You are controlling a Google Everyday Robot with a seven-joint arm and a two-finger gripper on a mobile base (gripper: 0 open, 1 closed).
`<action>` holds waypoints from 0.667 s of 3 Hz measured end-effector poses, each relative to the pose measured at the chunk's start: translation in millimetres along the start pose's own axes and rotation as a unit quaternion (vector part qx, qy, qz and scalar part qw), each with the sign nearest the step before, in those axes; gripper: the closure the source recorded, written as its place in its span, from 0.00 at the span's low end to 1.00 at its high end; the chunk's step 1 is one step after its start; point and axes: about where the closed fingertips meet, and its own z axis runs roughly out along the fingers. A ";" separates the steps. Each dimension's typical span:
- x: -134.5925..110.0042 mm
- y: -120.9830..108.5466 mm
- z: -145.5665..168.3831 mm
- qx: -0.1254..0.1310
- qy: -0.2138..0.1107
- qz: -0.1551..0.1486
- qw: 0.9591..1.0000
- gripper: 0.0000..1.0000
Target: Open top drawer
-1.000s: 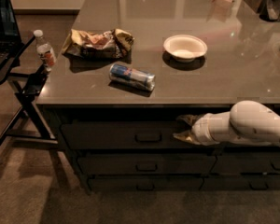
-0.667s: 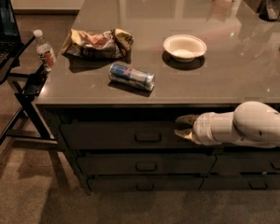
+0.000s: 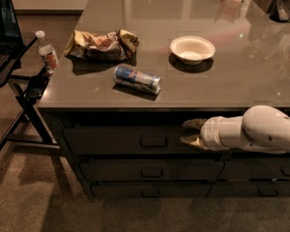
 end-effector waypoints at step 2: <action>8.3 5.3 20.7 -0.008 0.008 0.000 1.000 0.00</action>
Offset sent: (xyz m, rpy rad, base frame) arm 0.0000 0.0000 0.0000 0.0000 0.0000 0.0000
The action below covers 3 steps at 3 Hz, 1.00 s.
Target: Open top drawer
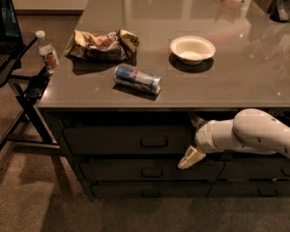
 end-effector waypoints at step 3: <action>-0.1 0.0 0.0 0.000 0.000 0.000 1.000 0.43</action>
Offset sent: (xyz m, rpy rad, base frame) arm 0.0000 0.0000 0.0000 0.0000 0.0000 0.0000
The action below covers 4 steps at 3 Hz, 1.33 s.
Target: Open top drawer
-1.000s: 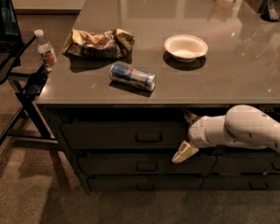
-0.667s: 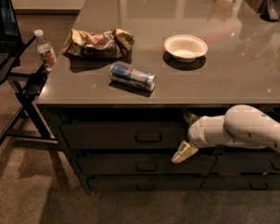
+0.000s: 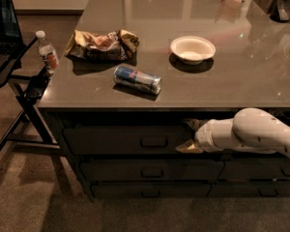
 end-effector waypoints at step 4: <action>-19.1 4.3 -36.1 -0.012 -0.006 -0.026 1.000 0.82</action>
Offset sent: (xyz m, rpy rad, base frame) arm -0.0883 -0.0345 0.0617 -0.0525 0.0132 0.1215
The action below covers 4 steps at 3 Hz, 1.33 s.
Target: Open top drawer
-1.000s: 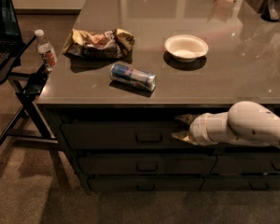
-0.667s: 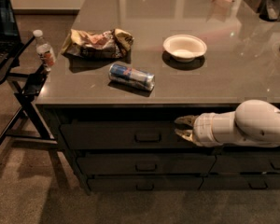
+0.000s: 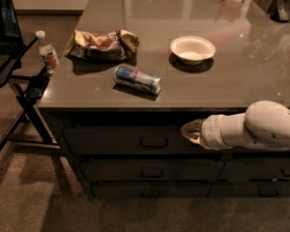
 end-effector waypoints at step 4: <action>-0.1 0.0 0.1 0.000 0.000 0.000 1.000 0.00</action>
Offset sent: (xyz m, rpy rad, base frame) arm 0.0000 0.0000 0.0000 0.0000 0.0000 0.0000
